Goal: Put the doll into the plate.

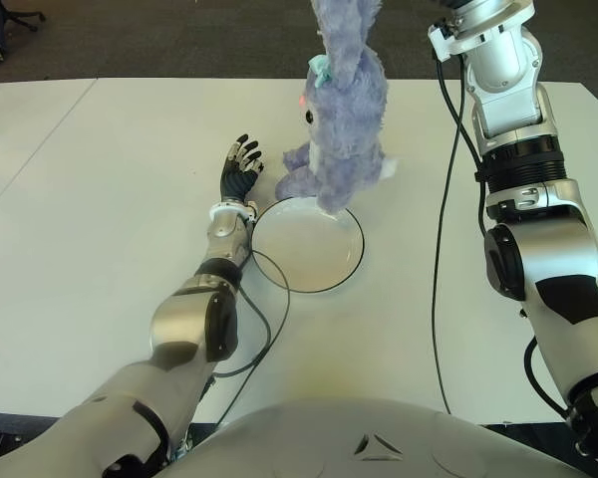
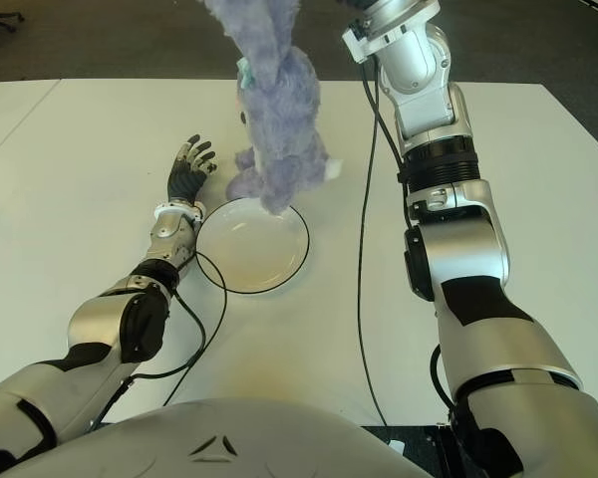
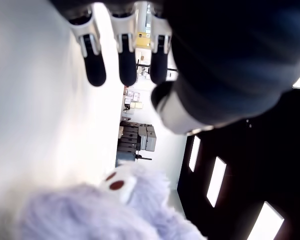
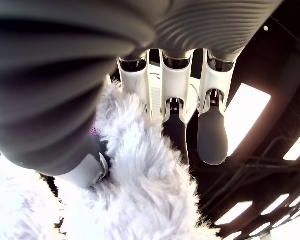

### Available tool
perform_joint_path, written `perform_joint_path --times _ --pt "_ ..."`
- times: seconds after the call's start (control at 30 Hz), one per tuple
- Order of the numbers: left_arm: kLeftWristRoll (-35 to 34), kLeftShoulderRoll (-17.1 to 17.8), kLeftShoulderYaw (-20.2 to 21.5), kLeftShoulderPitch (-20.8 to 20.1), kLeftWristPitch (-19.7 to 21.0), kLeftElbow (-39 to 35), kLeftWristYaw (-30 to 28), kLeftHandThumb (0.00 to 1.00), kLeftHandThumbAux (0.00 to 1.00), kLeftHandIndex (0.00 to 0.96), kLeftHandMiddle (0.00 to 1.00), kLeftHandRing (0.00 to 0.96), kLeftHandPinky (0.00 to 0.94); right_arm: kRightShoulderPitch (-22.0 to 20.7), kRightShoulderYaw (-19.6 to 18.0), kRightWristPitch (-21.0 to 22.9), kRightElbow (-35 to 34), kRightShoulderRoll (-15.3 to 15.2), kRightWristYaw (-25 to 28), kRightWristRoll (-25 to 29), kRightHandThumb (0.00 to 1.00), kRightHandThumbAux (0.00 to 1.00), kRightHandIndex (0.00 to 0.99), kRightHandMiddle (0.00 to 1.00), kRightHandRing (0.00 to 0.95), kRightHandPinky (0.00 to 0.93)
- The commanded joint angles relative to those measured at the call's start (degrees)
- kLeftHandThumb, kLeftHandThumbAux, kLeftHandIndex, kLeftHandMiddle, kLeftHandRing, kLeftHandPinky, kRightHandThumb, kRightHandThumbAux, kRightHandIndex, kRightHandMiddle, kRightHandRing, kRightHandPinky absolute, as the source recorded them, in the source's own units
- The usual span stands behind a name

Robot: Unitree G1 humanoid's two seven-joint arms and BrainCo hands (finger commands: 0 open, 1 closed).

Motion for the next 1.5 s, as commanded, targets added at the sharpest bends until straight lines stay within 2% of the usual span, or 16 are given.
perform_joint_path --times 0.03,0.23,0.33,0.53,0.57,0.73,0.97,1.07,1.23,1.37,1.5 --pt "0.35 -1.09 -0.29 6.67 6.71 5.48 0.74 0.545 0.897 0.116 0.171 0.163 0.203 -1.53 -0.68 1.07 -0.58 0.48 1.13 1.95 0.718 0.712 0.438 0.840 0.852 0.858" --pt "0.43 -1.05 -0.40 6.77 6.59 5.49 0.63 0.510 0.900 0.114 0.172 0.161 0.201 -1.99 -0.64 4.93 -2.31 0.66 1.14 1.03 0.714 0.712 0.438 0.802 0.836 0.833" --pt "0.39 -1.06 -0.40 6.82 6.43 5.46 0.53 0.579 0.906 0.107 0.177 0.161 0.208 -2.32 -0.56 6.79 -2.99 0.74 0.46 0.04 0.709 0.712 0.438 0.800 0.837 0.829" --pt "0.24 -1.06 -0.30 6.80 6.65 5.48 0.43 0.612 0.903 0.104 0.181 0.164 0.205 -4.06 0.82 5.95 -1.45 -0.61 -1.99 -4.70 0.696 0.714 0.438 0.798 0.823 0.809" --pt "0.16 -1.09 -0.23 6.78 6.66 5.48 0.36 0.647 0.902 0.104 0.183 0.165 0.205 -4.23 1.14 5.65 -1.25 -0.94 -2.20 -5.49 0.692 0.716 0.437 0.796 0.821 0.808" --pt "-0.07 -1.16 -0.04 6.76 6.66 5.48 0.20 0.670 0.895 0.108 0.184 0.169 0.208 -4.70 2.09 5.87 -0.78 -1.57 -1.18 -6.36 0.686 0.718 0.437 0.792 0.818 0.804" --pt "-0.10 -1.12 0.02 6.71 6.68 5.50 0.16 0.586 0.890 0.117 0.179 0.170 0.209 -5.04 1.95 9.36 -1.58 -1.41 4.27 -2.95 0.683 0.719 0.437 0.783 0.813 0.800" --pt "-0.12 -1.12 0.06 6.70 6.70 5.51 0.16 0.584 0.893 0.118 0.180 0.170 0.207 -5.02 1.78 10.19 -2.11 -1.45 5.56 -2.27 0.683 0.719 0.437 0.780 0.810 0.799" --pt "-0.20 -1.21 0.14 6.70 6.66 5.50 0.16 0.616 0.896 0.120 0.186 0.169 0.208 -5.29 2.46 10.68 -2.77 -2.53 5.53 -4.63 0.682 0.720 0.437 0.784 0.811 0.805" --pt "-0.08 -1.20 0.05 6.72 6.54 5.51 0.09 0.568 0.878 0.139 0.181 0.177 0.225 -5.60 1.59 14.64 -3.18 -1.76 11.55 0.65 0.682 0.720 0.437 0.780 0.806 0.794" --pt "-0.05 -1.19 0.04 6.71 6.54 5.51 0.09 0.559 0.872 0.143 0.180 0.180 0.229 -5.63 1.05 16.91 -3.84 -1.37 13.66 2.81 0.682 0.720 0.437 0.778 0.803 0.788"
